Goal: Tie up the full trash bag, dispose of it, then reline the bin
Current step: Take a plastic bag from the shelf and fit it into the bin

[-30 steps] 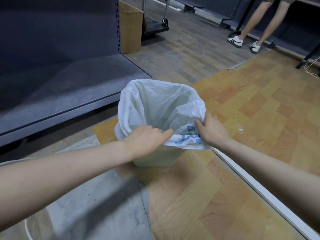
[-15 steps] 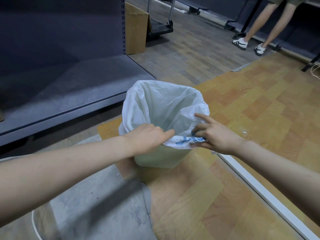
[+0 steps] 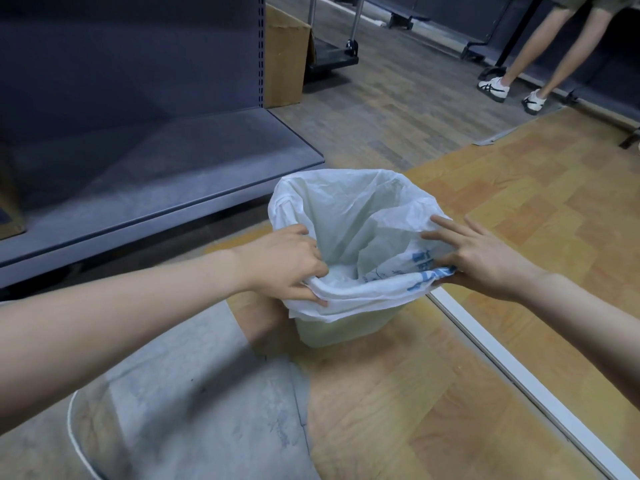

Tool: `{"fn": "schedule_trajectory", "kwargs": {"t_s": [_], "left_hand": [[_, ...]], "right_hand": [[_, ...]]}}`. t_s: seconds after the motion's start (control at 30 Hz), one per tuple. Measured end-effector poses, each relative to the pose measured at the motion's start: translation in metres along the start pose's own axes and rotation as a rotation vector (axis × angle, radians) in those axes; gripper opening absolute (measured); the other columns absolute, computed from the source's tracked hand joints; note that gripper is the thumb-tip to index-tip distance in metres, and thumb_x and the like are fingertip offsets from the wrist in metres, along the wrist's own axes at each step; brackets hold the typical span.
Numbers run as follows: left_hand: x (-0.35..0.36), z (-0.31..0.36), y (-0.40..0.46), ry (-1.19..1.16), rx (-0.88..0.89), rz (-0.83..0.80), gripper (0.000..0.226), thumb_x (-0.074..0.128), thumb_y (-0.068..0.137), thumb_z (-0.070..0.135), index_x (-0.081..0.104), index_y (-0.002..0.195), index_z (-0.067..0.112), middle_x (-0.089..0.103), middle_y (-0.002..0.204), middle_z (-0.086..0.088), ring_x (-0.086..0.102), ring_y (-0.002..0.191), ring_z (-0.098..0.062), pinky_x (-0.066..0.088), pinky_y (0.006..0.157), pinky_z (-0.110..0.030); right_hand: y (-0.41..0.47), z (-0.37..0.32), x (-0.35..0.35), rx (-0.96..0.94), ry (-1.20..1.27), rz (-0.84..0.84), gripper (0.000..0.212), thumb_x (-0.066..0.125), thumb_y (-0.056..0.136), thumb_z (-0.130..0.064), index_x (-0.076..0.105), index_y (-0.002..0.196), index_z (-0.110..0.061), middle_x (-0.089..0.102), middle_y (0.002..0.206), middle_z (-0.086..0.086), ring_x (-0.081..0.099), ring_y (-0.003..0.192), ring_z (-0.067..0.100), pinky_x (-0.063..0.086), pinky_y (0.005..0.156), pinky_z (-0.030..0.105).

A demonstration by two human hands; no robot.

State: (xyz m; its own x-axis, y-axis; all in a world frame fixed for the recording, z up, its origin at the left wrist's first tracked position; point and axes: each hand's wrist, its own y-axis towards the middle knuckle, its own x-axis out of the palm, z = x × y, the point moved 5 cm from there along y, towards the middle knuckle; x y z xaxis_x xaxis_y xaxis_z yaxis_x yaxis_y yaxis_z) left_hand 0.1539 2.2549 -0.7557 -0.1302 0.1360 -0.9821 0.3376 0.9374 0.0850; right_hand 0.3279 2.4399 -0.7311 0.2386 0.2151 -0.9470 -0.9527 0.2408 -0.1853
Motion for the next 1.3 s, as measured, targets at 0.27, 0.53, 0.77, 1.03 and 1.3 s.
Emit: {"fn": "schedule_trajectory", "kwargs": {"t_s": [0.27, 0.53, 0.77, 1.03, 1.3], "left_hand": [[0.006, 0.007, 0.008, 0.049, -0.017, -0.03, 0.052, 0.031, 0.089, 0.067, 0.049, 0.077, 0.02, 0.051, 0.073, 0.005, 0.05, 0.08, -0.019, 0.022, 0.072, -0.027], [-0.005, -0.023, -0.005, 0.021, -0.081, -0.001, 0.054, 0.055, 0.076, 0.06, 0.058, 0.109, 0.018, 0.056, 0.111, -0.003, 0.05, 0.113, -0.023, 0.013, 0.113, -0.041], [-0.002, -0.004, 0.007, 0.019, -0.022, -0.081, 0.021, 0.051, 0.091, 0.029, 0.06, 0.099, 0.013, 0.062, 0.091, -0.005, 0.057, 0.092, -0.028, 0.04, 0.083, -0.035], [-0.012, -0.014, -0.006, -0.014, 0.018, 0.114, 0.048, 0.061, 0.077, 0.058, 0.062, 0.091, 0.012, 0.061, 0.087, -0.006, 0.056, 0.081, -0.026, 0.043, 0.081, -0.035], [0.011, -0.036, -0.003, 0.048, -0.142, -0.103, 0.028, 0.044, 0.079, 0.043, 0.058, 0.075, 0.019, 0.062, 0.072, 0.001, 0.059, 0.074, -0.026, 0.034, 0.085, -0.028]], "right_hand": [[-0.007, 0.001, -0.001, -0.027, 0.033, 0.058, 0.03, 0.066, 0.08, -0.041, 0.076, 0.091, -0.015, 0.053, 0.137, 0.01, 0.029, 0.141, 0.031, 0.04, 0.103, 0.045], [-0.006, 0.003, 0.001, 0.012, 0.039, -0.022, 0.034, 0.054, 0.088, -0.045, 0.072, 0.106, -0.022, 0.037, 0.149, -0.002, 0.011, 0.147, 0.017, 0.034, 0.106, 0.029], [-0.006, 0.009, 0.003, 0.025, -0.05, -0.018, 0.026, 0.061, 0.088, -0.035, 0.067, 0.112, -0.031, 0.027, 0.154, -0.004, 0.001, 0.148, 0.021, 0.01, 0.118, 0.046], [0.001, 0.007, 0.002, 0.032, -0.166, -0.151, 0.074, 0.044, 0.074, 0.009, 0.046, 0.135, -0.033, 0.011, 0.158, -0.011, -0.012, 0.147, 0.019, 0.003, 0.119, 0.044], [0.025, -0.031, -0.055, -0.157, -0.267, 0.291, 0.054, 0.071, 0.042, 0.019, 0.076, 0.089, -0.007, 0.073, 0.097, 0.013, 0.064, 0.105, 0.039, 0.041, 0.091, 0.064]]}}
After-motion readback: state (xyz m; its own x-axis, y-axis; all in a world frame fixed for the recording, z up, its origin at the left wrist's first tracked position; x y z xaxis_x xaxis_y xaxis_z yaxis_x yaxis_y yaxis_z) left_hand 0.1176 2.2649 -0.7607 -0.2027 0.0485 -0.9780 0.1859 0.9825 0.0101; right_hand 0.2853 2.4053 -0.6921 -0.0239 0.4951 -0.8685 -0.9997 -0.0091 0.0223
